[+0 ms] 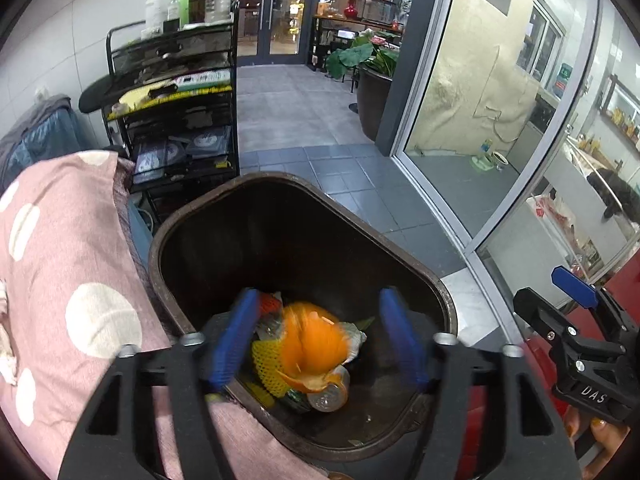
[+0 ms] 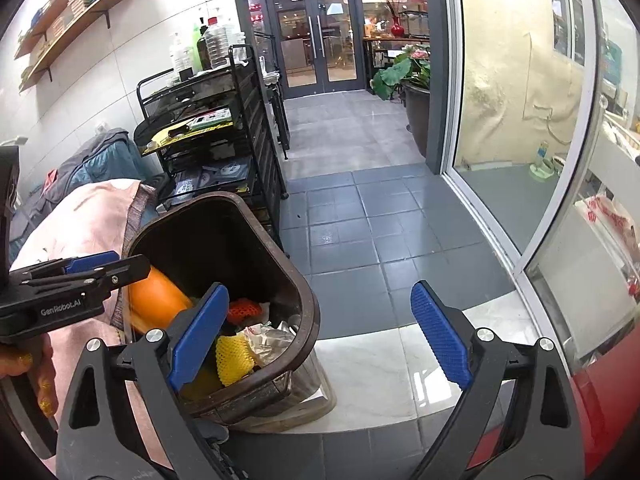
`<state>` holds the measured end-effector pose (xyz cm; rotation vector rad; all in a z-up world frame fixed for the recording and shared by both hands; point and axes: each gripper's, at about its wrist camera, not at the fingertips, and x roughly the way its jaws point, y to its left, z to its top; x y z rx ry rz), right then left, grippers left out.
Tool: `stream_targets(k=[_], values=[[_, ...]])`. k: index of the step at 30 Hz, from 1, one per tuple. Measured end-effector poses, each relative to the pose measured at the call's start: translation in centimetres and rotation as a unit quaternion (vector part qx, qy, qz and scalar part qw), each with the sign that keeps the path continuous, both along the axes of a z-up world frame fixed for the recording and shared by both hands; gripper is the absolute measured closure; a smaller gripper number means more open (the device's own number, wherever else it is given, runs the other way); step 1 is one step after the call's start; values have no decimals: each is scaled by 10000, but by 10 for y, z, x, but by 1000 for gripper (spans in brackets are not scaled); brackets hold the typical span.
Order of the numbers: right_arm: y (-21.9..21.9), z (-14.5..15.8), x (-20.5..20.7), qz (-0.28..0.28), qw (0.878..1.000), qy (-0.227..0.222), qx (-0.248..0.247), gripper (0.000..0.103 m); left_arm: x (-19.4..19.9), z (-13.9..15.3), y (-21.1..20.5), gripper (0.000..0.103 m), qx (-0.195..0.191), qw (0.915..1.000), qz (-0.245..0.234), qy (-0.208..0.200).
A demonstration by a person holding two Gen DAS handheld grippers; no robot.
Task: Collect trash
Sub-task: 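Open the right gripper over the bin while the left drops the orange peel in, then move both tools back over the bed toward the crumpled tissues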
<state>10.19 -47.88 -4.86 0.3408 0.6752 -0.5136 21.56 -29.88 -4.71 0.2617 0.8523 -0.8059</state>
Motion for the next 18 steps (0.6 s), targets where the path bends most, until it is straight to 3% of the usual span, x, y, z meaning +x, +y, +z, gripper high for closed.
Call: stream_targets(k=[5, 9, 18], values=[[-3, 1, -1, -56, 9999, -73, 89, 12, -4, 6, 5, 12, -15, 9997, -29, -249], [-1, 0, 0, -37, 9998, -115, 130, 9, -7, 11, 15, 6, -123, 9994, 64, -321], [21, 2, 15, 386, 9989, -199, 176, 8, -26, 24, 58, 6, -569, 9970, 319, -428]])
